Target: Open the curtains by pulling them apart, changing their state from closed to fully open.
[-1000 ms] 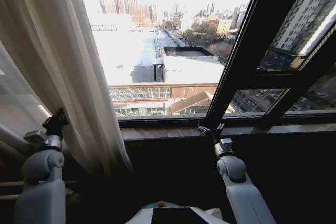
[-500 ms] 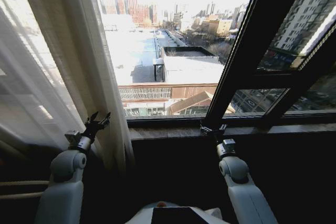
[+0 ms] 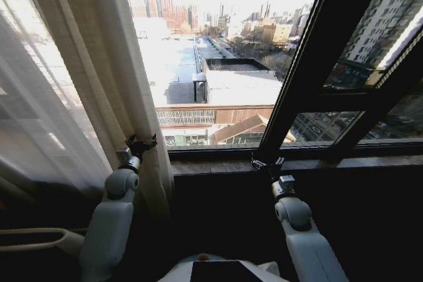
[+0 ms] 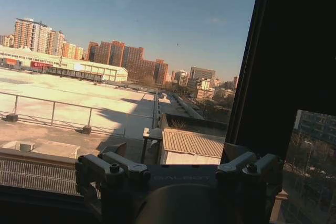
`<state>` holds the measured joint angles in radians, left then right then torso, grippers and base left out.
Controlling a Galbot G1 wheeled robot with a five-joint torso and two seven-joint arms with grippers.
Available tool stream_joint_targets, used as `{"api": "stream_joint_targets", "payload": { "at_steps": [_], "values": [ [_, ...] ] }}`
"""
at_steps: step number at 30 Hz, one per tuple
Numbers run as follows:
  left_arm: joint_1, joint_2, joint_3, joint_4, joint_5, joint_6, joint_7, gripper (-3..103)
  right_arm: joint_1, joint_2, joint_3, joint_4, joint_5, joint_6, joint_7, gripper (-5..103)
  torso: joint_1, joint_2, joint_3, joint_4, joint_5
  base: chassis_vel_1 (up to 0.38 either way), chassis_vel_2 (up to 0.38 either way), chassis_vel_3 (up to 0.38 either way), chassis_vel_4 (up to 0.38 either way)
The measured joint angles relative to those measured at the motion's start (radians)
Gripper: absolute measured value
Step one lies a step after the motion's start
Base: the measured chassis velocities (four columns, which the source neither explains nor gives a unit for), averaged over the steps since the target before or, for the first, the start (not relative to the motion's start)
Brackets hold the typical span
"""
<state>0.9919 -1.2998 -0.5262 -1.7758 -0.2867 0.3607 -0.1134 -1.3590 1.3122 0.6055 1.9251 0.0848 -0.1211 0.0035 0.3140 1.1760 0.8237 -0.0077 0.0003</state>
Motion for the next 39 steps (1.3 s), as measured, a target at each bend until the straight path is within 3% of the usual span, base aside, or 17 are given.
{"api": "stream_joint_targets", "payload": {
  "at_steps": [7, 13, 15, 18, 21, 22, 23, 26, 27, 30, 32, 34, 35, 39],
  "values": [
    [-0.058, -0.015, 0.015, 0.065, 0.020, -0.011, -0.044, 100, 0.006, 0.003, -0.008, -0.006, -0.021, -0.001, 0.000, 100, 0.000, 0.000, 0.000, 0.0001, -0.0001, 0.000, 0.000, 0.000, 0.000],
    [-0.095, -0.048, 0.045, 0.104, 0.036, -0.012, -0.167, 101, 0.018, 0.015, -0.026, -0.006, -0.048, -0.005, 0.000, 100, 0.000, 0.000, 0.000, 0.0000, 0.0000, 0.000, 0.000, 0.000, 0.000],
    [-0.104, -0.053, 0.046, 0.118, 0.036, -0.013, -0.189, 92, 0.019, 0.016, -0.029, -0.005, -0.052, -0.006, 0.000, 100, 0.000, 0.000, 0.000, 0.0000, -0.0001, 0.000, 0.000, 0.000, 0.000],
    [-0.110, -0.051, 0.043, 0.131, 0.036, -0.019, -0.192, 86, 0.019, 0.015, -0.030, -0.004, -0.054, -0.007, 0.000, 100, 0.000, 0.000, 0.000, 0.0000, -0.0001, 0.000, 0.000, 0.000, 0.000],
    [-0.112, -0.043, 0.037, 0.137, 0.036, -0.025, -0.189, 70, 0.019, 0.014, -0.030, 0.000, -0.055, -0.008, 0.002, 100, 0.000, 0.000, 0.000, 0.0001, -0.0001, 0.000, 0.000, 0.000, 0.000],
    [-0.112, -0.043, 0.037, 0.137, 0.036, -0.025, -0.189, 70, 0.019, 0.014, -0.030, 0.000, -0.055, -0.008, 0.002, 100, 0.000, 0.000, 0.000, 0.0001, -0.0001, 0.000, 0.000, 0.000, 0.000],
    [-0.112, -0.040, 0.035, 0.137, 0.036, -0.026, -0.182, 70, 0.019, 0.014, -0.030, 0.002, -0.055, -0.009, 0.002, 100, 0.000, 0.000, 0.000, 0.0001, -0.0001, 0.000, 0.000, 0.000, 0.000],
    [-0.103, -0.033, 0.022, 0.130, 0.036, -0.029, -0.145, 54, 0.020, 0.016, -0.031, 0.009, -0.055, -0.011, 0.003, 100, 0.000, 0.000, 0.000, 0.0001, -0.0001, 0.000, 0.000, 0.000, 0.000],
    [-0.103, -0.033, 0.022, 0.130, 0.036, -0.029, -0.145, 54, 0.020, 0.016, -0.031, 0.009, -0.055, -0.011, 0.003, 100, 0.000, 0.000, 0.000, 0.0001, -0.0001, 0.000, 0.000, 0.000, 0.000],
    [-0.091, -0.025, 0.013, 0.115, 0.034, -0.029, -0.129, 37, 0.020, 0.018, -0.035, 0.012, -0.055, -0.015, 0.006, 100, 0.000, 0.000, 0.000, 0.0001, -0.0002, 0.000, 0.000, 0.000, 0.000],
    [-0.089, -0.024, 0.011, 0.112, 0.033, -0.029, -0.128, 37, 0.020, 0.018, -0.036, 0.014, -0.055, -0.016, 0.006, 100, 0.000, 0.000, 0.000, 0.0000, -0.0001, 0.000, 0.000, 0.000, 0.000],
    [-0.082, -0.018, 0.002, 0.103, 0.031, -0.029, -0.123, 26, 0.017, 0.021, -0.045, 0.030, -0.035, -0.022, 0.004, 100, 0.000, 0.000, 0.000, 0.0000, -0.0001, 0.000, 0.000, 0.000, 0.000],
    [-0.082, -0.018, 0.002, 0.103, 0.031, -0.029, -0.123, 26, 0.017, 0.021, -0.045, 0.030, -0.035, -0.022, 0.004, 100, 0.000, 0.000, 0.000, 0.0000, -0.0001, 0.000, 0.000, 0.000, 0.000],
    [-0.068, -0.011, -0.007, 0.085, 0.028, -0.027, -0.118, 10, 0.022, 0.024, -0.053, 0.041, -0.027, -0.029, 0.004, 100, 0.000, 0.000, 0.000, 0.0001, -0.0002, 0.000, 0.000, 0.000, 0.000]
  ]
}}
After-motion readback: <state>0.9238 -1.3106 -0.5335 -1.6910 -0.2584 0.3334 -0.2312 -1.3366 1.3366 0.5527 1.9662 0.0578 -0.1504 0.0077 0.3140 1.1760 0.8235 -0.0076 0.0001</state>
